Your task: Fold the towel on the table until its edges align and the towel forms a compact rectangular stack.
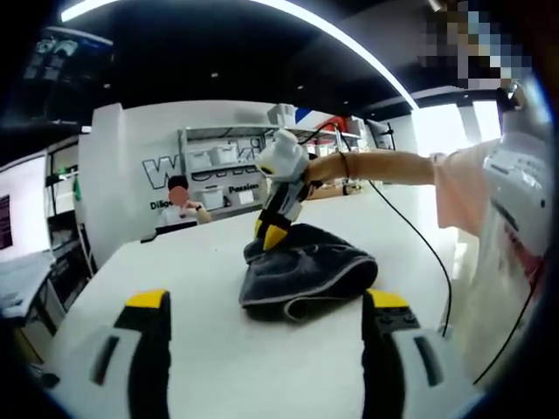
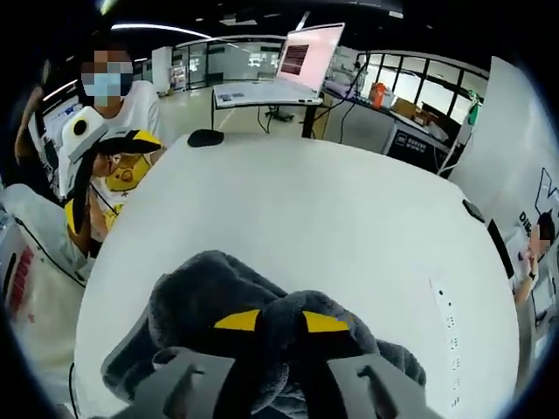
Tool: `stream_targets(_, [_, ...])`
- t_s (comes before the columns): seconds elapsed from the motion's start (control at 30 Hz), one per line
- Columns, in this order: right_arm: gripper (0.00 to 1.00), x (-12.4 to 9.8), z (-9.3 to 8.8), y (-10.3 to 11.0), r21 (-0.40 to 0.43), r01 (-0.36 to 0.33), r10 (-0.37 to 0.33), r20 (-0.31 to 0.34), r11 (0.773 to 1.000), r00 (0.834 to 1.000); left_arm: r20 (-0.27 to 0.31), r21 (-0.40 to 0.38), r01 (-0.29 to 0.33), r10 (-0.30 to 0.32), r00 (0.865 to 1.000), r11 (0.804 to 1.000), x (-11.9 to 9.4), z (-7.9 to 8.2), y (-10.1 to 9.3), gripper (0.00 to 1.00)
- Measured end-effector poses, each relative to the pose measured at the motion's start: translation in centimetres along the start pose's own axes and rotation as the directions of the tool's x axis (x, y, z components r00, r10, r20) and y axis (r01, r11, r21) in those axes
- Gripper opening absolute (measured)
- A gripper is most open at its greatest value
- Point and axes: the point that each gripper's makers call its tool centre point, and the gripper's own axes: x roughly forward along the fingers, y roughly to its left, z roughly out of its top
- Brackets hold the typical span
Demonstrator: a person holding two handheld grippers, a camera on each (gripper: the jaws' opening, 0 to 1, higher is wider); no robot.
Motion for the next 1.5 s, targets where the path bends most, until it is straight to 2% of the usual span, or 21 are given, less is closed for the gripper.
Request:
stream_targets(0.17, [0.07,0.1,-0.1,0.2,-0.029,0.004,-0.005,-0.011,1.0,1.0,-0.001,-0.003,-0.001,0.001,1.0,1.0,0.0,0.0,0.1,0.95])
stream_targets(0.6, [0.04,-1.1,0.4,-0.6,-0.006,0.023,-0.023,0.035,1.0,0.999,-0.002,-0.005,0.004,-0.004,1.0,1.0,0.1,0.0,0.0,0.95])
stream_targets(0.9, [0.04,-3.6,1.2,-1.5,0.011,0.066,-0.067,0.1,0.998,0.993,-0.003,0.0,0.012,-0.012,1.0,1.0,0.4,0.1,-0.3,0.95])
stream_targets(1.5, [0.04,-7.5,0.1,-2.4,0.07,0.109,-0.119,0.153,0.992,0.981,-0.004,0.015,0.031,-0.031,1.0,0.999,1.0,0.7,-1.1,0.95])
